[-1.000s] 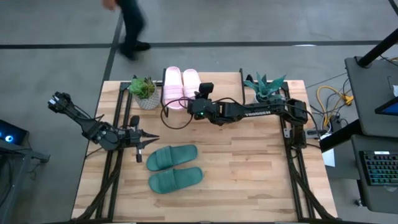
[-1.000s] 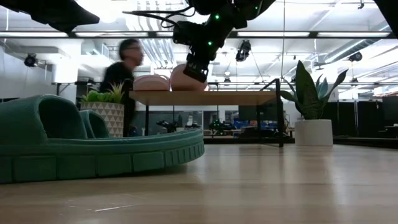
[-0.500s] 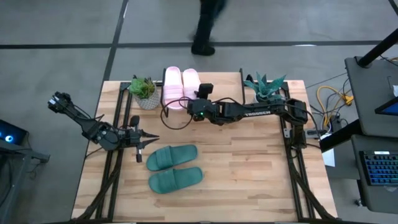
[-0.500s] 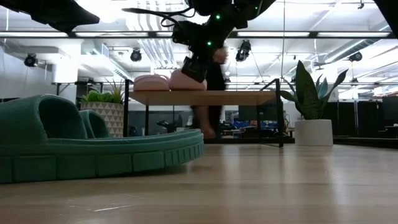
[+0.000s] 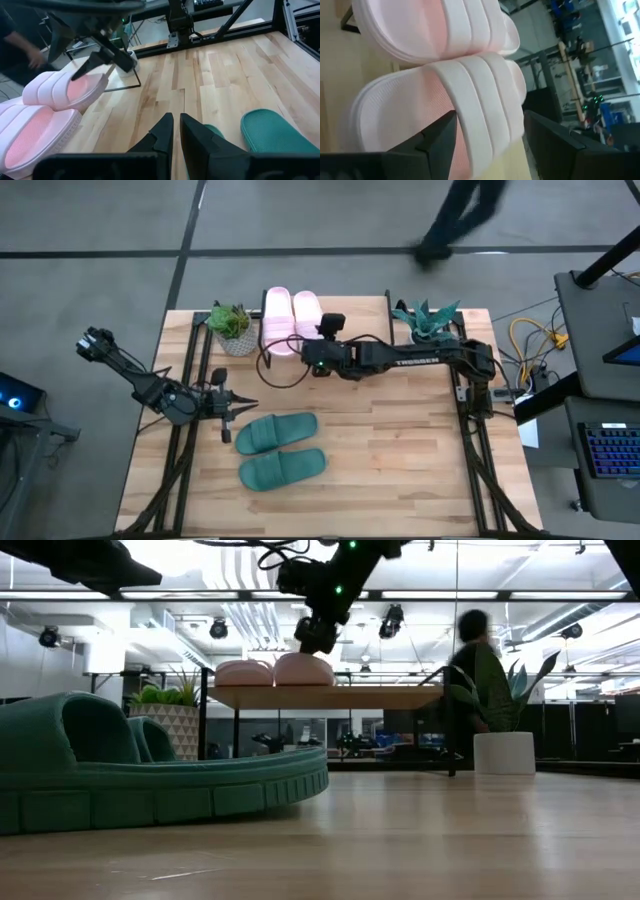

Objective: Pick and place slides into the shelf
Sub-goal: Put the pink slipper on the shelf, then put the top green slipper on the shelf

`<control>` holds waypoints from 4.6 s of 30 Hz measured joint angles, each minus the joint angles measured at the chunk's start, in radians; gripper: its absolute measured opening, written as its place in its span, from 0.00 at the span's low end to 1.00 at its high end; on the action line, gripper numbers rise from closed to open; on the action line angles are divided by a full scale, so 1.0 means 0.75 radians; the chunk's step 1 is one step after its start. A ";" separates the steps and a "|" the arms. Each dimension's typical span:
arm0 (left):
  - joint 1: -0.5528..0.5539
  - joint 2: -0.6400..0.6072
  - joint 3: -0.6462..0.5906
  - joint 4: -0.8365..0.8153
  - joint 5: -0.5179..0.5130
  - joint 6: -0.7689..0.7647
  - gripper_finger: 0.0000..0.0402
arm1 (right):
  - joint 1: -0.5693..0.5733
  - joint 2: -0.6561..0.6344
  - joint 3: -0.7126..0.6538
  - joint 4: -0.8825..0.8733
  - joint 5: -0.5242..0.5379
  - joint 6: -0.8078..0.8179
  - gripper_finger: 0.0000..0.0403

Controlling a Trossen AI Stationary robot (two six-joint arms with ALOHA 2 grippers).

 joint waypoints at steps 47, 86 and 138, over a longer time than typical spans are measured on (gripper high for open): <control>0.001 0.002 0.000 -0.002 -0.004 -0.002 0.04 | -0.109 -0.091 0.056 -0.607 -0.169 0.315 0.16; 0.001 0.004 0.000 -0.007 -0.004 0.001 0.04 | -0.182 -0.101 -0.069 -0.352 -0.556 0.300 0.02; 0.000 0.339 0.024 0.157 0.277 0.275 0.26 | 0.676 -0.740 -1.171 1.174 -0.525 0.102 0.02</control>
